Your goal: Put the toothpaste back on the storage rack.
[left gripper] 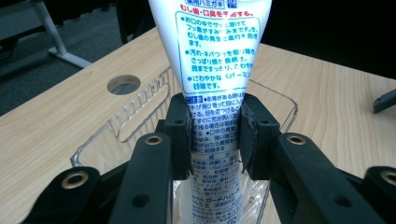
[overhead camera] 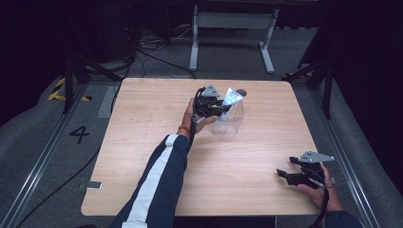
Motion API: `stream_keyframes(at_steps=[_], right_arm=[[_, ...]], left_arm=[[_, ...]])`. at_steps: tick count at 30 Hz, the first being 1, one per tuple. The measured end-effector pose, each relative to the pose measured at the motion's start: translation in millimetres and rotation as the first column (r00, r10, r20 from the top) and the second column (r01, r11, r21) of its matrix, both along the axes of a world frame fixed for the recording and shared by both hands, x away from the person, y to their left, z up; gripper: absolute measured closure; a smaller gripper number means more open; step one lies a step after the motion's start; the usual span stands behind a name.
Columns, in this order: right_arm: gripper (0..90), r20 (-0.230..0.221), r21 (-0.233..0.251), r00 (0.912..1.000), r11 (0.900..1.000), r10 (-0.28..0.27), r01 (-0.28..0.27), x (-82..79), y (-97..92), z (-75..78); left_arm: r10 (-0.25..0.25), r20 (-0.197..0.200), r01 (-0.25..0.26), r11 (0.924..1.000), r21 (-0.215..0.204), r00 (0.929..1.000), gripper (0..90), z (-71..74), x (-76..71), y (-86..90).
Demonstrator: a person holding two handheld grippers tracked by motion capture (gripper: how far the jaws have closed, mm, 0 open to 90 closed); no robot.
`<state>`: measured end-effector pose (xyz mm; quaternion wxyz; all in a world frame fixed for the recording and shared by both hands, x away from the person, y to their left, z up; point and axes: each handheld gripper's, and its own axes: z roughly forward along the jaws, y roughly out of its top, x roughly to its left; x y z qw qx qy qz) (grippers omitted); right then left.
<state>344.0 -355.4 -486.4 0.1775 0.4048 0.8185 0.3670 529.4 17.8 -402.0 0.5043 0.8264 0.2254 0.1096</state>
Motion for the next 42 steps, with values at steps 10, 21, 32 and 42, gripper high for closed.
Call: stream_keyframes(at_steps=[10, 21, 32, 42], right_arm=[[21.1, 0.000, 0.000, 1.0000, 1.0000, 0.000, 0.000, 0.0, 0.0, 0.0], [21.1, 0.000, 0.000, 1.0000, 1.0000, 0.000, 0.000, 0.0, 0.0, 0.0], [21.1, -0.001, 0.002, 1.0000, 1.0000, 0.000, 0.000, -0.1, 0.1, 0.1], [21.1, 0.000, 0.000, 1.0000, 1.0000, 0.000, 0.000, 0.0, 0.0, 0.0]], left_arm=[[-0.005, -0.007, 0.006, 0.9981, 0.061, 1.0000, 67.9, -5.6, -0.1, -5.2], [-0.013, -0.007, 0.013, 0.9914, 0.130, 0.9999, 67.2, -12.7, -1.0, -10.6], [-0.013, -0.016, 0.016, 0.9896, 0.143, 0.9998, 65.1, -13.8, -1.1, -11.1], [0.009, -0.020, -0.007, 0.9917, 0.128, 0.9998, 63.5, -7.1, -2.1, -3.9]])
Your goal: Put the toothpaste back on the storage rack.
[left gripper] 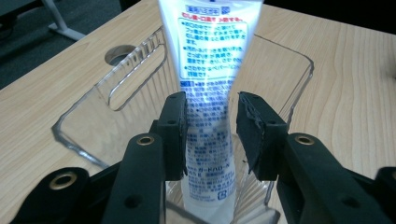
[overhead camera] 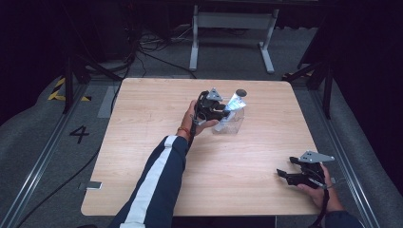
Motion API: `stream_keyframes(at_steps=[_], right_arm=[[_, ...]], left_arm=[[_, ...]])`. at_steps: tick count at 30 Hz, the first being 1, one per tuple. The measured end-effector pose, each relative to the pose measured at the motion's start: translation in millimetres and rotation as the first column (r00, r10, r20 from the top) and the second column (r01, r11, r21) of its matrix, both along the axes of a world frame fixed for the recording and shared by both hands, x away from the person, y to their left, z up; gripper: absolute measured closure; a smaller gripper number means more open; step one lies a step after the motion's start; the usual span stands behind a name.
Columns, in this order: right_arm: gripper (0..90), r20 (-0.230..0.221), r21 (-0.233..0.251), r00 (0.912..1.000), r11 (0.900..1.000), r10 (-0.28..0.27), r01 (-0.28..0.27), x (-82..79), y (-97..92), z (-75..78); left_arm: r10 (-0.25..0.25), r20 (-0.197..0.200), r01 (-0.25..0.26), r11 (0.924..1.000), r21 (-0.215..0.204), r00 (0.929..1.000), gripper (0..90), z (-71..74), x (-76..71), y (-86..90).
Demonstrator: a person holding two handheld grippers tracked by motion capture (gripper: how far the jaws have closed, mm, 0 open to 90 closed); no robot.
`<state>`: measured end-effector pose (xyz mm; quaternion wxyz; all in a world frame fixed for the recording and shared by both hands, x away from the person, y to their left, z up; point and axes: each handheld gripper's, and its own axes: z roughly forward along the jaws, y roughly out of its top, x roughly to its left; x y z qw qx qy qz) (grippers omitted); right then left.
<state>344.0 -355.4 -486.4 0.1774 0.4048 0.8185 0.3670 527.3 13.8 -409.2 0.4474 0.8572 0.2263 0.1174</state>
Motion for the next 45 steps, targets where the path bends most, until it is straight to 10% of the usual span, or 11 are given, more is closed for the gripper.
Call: stream_keyframes(at_steps=[31, 45], right_arm=[[21.1, 0.000, 0.000, 1.0000, 1.0000, 0.000, 0.000, 0.0, 0.0, 0.0], [21.1, 0.000, 0.000, 1.0000, 1.0000, 0.000, 0.000, -0.1, 0.1, 0.0]], left_arm=[[0.019, 0.078, -0.023, 0.9986, 0.048, 0.9968, 44.7, 30.2, -27.6, 37.1], [-0.018, 0.129, -0.003, 0.9871, 0.160, 0.9915, 39.5, 34.5, -52.9, 52.8]])
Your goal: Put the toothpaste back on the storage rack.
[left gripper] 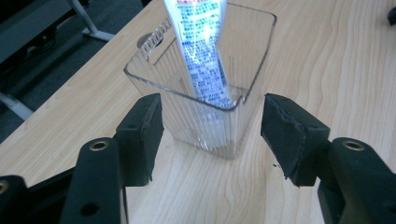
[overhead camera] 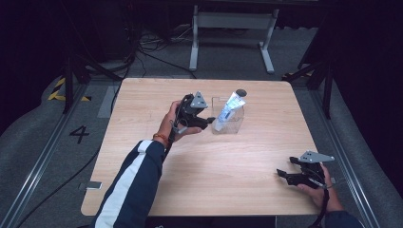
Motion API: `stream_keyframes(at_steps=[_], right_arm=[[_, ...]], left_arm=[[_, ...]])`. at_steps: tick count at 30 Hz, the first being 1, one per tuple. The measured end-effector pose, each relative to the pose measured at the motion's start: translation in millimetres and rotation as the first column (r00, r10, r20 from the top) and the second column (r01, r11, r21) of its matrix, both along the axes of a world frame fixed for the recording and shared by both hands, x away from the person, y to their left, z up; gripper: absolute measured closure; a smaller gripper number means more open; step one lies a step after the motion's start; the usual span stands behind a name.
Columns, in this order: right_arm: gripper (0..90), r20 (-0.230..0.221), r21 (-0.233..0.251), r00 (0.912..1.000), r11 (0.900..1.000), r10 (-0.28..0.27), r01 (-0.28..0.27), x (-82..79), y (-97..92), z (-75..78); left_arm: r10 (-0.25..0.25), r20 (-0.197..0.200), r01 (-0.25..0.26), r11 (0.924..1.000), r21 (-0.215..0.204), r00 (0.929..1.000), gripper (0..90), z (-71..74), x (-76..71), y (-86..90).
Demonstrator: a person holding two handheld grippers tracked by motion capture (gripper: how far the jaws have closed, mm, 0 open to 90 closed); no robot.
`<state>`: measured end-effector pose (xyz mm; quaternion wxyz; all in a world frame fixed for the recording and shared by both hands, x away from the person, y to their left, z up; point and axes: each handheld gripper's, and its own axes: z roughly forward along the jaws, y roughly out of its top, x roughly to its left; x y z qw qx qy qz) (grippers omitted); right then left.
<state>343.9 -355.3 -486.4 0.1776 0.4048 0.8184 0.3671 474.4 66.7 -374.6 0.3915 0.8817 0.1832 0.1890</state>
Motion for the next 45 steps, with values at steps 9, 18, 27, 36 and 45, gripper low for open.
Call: stream_keyframes(at_steps=[9, 18, 27, 36, 45], right_arm=[[21.1, 0.000, 0.000, 1.0000, 1.0000, 0.000, 0.000, 0.0, 0.0, 0.0], [21.1, 0.000, 0.000, 1.0000, 1.0000, 0.000, 0.000, 0.0, 0.0, 0.0], [21.1, 0.000, 0.000, 1.0000, 1.0000, 0.000, 0.000, 0.0, 0.0, 0.0], [21.1, 0.001, -0.002, 1.0000, 1.0000, 0.001, -0.001, -0.1, -0.1, 0.0], [21.1, 0.001, -0.002, 1.0000, 1.0000, 0.001, -0.001, -0.2, -0.1, 0.0]], left_arm=[[-0.007, 0.005, 0.007, 0.9981, 0.061, 1.0000, 37.2, -5.7, -17.1, 18.0], [0.007, 0.007, -0.008, 0.9932, 0.116, 1.0000, 34.7, -13.5, -30.4, 40.5], [0.007, 0.007, -0.008, 0.9860, 0.166, 0.9999, 32.8, -20.4, -43.8, 58.0], [0.026, 0.011, -0.028, 0.9721, 0.233, 0.9996, 30.6, -32.0, -58.0, 70.8], [0.053, -0.001, -0.051, 0.9705, 0.236, 0.9986, 26.6, -40.1, -72.2, 88.7]])
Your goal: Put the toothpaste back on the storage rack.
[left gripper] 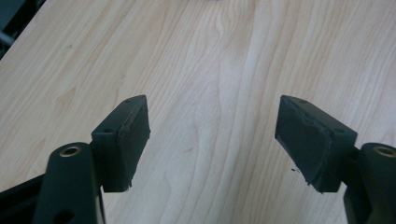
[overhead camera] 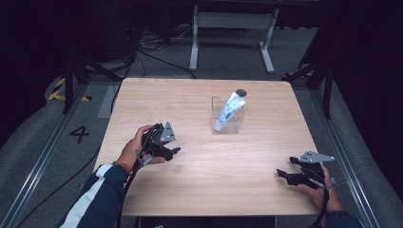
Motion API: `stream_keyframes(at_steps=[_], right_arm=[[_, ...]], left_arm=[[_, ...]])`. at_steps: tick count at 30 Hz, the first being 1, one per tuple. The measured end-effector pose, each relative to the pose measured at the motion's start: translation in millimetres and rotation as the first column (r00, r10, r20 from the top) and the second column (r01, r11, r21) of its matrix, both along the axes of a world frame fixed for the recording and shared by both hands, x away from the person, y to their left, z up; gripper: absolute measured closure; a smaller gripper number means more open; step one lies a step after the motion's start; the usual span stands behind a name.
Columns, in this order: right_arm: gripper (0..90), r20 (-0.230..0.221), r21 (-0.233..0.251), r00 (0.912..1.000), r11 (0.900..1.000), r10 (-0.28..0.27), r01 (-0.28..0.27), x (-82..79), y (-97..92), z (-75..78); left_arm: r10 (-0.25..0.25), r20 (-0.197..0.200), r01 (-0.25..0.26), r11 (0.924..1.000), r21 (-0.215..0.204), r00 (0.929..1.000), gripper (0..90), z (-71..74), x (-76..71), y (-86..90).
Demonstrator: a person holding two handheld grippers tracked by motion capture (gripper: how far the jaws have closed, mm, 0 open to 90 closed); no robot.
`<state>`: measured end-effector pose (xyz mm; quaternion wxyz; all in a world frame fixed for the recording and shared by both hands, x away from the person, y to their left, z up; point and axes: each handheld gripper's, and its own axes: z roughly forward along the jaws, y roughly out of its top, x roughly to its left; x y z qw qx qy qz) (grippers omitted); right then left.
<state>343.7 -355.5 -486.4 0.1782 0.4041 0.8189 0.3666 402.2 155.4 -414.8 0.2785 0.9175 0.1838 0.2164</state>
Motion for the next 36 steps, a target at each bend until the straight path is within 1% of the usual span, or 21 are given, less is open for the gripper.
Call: stream_keyframes(at_steps=[1, 4, 8, 11, 14, 16, 17, 18, 19, 22, 24, 26, 27, 28, 30, 31, 32, 34, 35, 36], right_arm=[[21.2, 0.000, 0.000, 1.0000, 1.0000, 0.000, 0.000, 0.0, 0.0, 0.0], [21.1, 0.001, 0.000, 1.0000, 1.0000, 0.000, 0.000, 0.1, 0.0, 0.0], [21.1, 0.000, 0.000, 1.0000, 1.0000, 0.000, 0.000, 0.0, 0.0, 0.0], [21.1, 0.000, 0.000, 1.0000, 1.0000, 0.000, 0.000, 0.0, 0.0, 0.0], [21.1, 0.000, 0.000, 1.0000, 1.0000, 0.000, 0.000, 0.0, 0.0, 0.0], [21.1, 0.000, 0.000, 1.0000, 1.0000, 0.000, 0.000, 0.0, 0.0, 0.0], [21.1, 0.000, 0.000, 1.0000, 1.0000, 0.000, 0.000, 0.0, 0.0, 0.0], [21.1, 0.000, 0.000, 1.0000, 1.0000, 0.000, 0.000, 0.0, 0.0, 0.0], [21.1, 0.000, 0.000, 1.0000, 1.0000, 0.000, 0.000, 0.0, 0.0, 0.0], [21.2, 0.000, 0.000, 1.0000, 1.0000, 0.000, 0.000, 0.0, 0.0, 0.0], [21.1, 0.000, 0.000, 1.0000, 1.0000, 0.000, 0.000, 0.0, 0.0, 0.0], [21.1, 0.000, 0.000, 1.0000, 1.0000, 0.000, 0.000, 0.0, 0.0, 0.0], [21.2, 0.000, 0.000, 1.0000, 1.0000, 0.000, 0.000, 0.0, 0.0, 0.0], [21.2, 0.000, 0.000, 1.0000, 1.0000, 0.000, 0.000, 0.0, 0.0, 0.0], [21.1, 0.000, 0.000, 1.0000, 1.0000, 0.000, 0.000, 0.0, 0.0, 0.0], [21.1, 0.000, 0.000, 1.0000, 1.0000, 0.000, 0.000, 0.0, 0.0, 0.0], [21.1, 0.000, 0.000, 1.0000, 1.0000, 0.000, 0.000, 0.0, 0.0, 0.0], [21.1, 0.000, 0.000, 1.0000, 1.0000, 0.000, 0.000, -0.1, 0.0, 0.0], [21.1, 0.001, 0.000, 1.0000, 1.0000, -0.001, 0.001, -0.1, 0.0, 0.0], [21.1, 0.001, 0.000, 1.0000, 1.0000, -0.001, 0.001, -0.1, 0.0, 0.0]], left_arm=[[0.001, 0.002, -0.001, 1.0000, 0.009, 1.0000, 26.3, -1.4, -2.3, 3.5], [0.011, -0.004, -0.011, 0.9999, 0.005, 0.9999, 25.5, -4.0, -7.6, 11.7], [0.025, -0.003, -0.025, 0.9997, 0.002, 0.9997, 23.9, -7.8, -14.2, 21.0], [0.047, 0.001, -0.047, 0.9988, 0.014, 0.9989, 22.6, -11.2, -19.4, 26.6], [0.055, -0.011, -0.055, 0.9984, 0.007, 0.9984, 21.9, -14.6, -23.3, 33.2], [0.055, -0.012, -0.055, 0.9984, 0.011, 0.9984, 21.4, -15.3, -24.3, 35.6], [0.060, -0.014, -0.060, 0.9982, 0.001, 0.9981, 21.4, -17.1, -27.2, 40.1], [0.060, -0.014, -0.060, 0.9982, 0.001, 0.9981, 21.4, -17.1, -27.2, 40.1], [0.066, -0.020, -0.066, 0.9978, 0.002, 0.9977, 21.4, -19.5, -30.2, 45.2], [0.070, -0.024, -0.070, 0.9976, 0.003, 0.9973, 21.4, -21.8, -33.6, 49.3], [0.082, -0.028, -0.082, 0.9966, 0.003, 0.9962, 21.5, -24.4, -38.2, 55.0], [0.084, -0.026, -0.083, 0.9965, 0.008, 0.9962, 21.6, -25.2, -39.5, 56.8], [0.087, -0.031, -0.086, 0.9962, 0.004, 0.9958, 21.6, -27.1, -42.6, 60.4], [0.087, -0.031, -0.086, 0.9962, 0.004, 0.9958, 21.5, -27.1, -42.6, 60.4], [0.096, -0.029, -0.096, 0.9954, 0.001, 0.9950, 21.4, -29.6, -47.1, 65.7], [0.096, -0.029, -0.096, 0.9954, 0.001, 0.9950, 21.4, -29.6, -47.1, 65.7], [0.098, -0.028, -0.098, 0.9952, -0.005, 0.9948, 21.4, -30.2, -48.4, 68.0], [0.105, -0.033, -0.106, 0.9944, -0.004, 0.9939, 21.4, -31.7, -52.7, 74.1], [0.108, -0.034, -0.108, 0.9940, -0.013, 0.9936, 21.4, -32.7, -53.7, 76.3], [0.108, -0.034, -0.108, 0.9940, -0.013, 0.9936, 21.4, -32.7, -53.7, 76.3]])
